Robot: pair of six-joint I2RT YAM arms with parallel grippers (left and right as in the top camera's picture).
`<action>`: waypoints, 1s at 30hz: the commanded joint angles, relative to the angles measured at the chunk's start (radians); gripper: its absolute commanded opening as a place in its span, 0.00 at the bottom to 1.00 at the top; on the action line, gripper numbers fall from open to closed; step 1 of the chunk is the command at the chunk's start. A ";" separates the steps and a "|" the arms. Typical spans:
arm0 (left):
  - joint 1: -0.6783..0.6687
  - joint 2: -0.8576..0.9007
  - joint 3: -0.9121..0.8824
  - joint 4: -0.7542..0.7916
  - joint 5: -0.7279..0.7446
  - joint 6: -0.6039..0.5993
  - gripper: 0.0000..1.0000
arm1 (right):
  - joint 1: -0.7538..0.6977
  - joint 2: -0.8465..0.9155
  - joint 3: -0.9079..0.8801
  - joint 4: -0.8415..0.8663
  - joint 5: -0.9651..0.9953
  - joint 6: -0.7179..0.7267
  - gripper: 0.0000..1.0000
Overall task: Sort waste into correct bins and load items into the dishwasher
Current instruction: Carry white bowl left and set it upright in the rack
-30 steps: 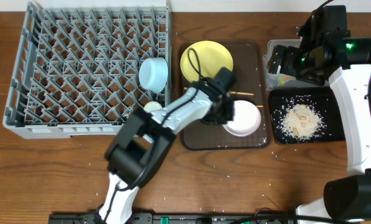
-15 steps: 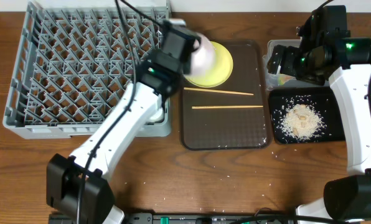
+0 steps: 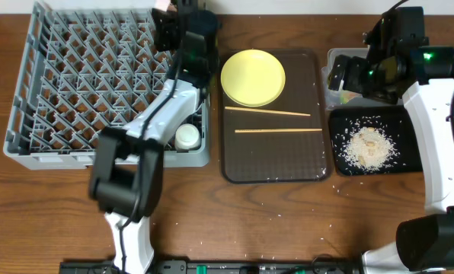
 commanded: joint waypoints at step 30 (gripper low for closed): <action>0.058 0.235 0.010 0.250 -0.063 0.116 0.08 | 0.010 0.002 0.004 0.000 0.008 -0.008 0.99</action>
